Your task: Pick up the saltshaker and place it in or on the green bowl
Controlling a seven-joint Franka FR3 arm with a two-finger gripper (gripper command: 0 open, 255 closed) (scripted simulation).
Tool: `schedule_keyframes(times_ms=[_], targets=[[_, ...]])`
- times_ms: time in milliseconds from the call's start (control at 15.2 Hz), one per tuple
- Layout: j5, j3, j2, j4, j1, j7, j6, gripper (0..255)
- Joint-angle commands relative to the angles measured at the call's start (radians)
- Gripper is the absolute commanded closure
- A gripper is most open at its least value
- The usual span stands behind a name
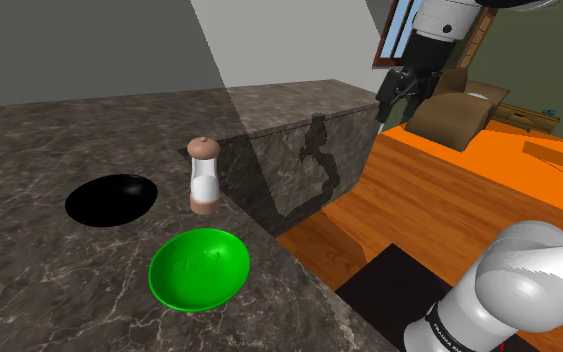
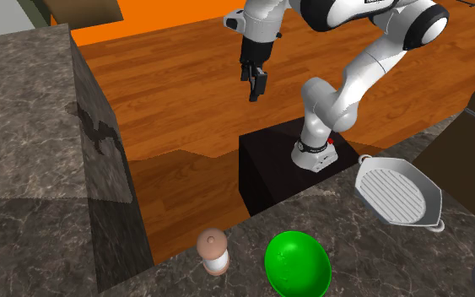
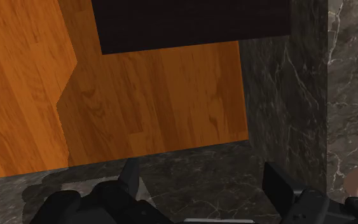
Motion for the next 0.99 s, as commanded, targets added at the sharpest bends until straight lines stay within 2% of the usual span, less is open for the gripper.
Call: schedule_keyframes(times_ms=[0, 462, 924], targets=[[0.000, 0.000, 0.000, 0.000, 0.000, 0.000, 0.000, 0], [0.058, 0.098, 0.186, 0.080, 0.037, 0.090, 0.096, 0], [0.079, 0.194, 0.397, 0.213, 0.064, 0.179, 0.169, 0]])
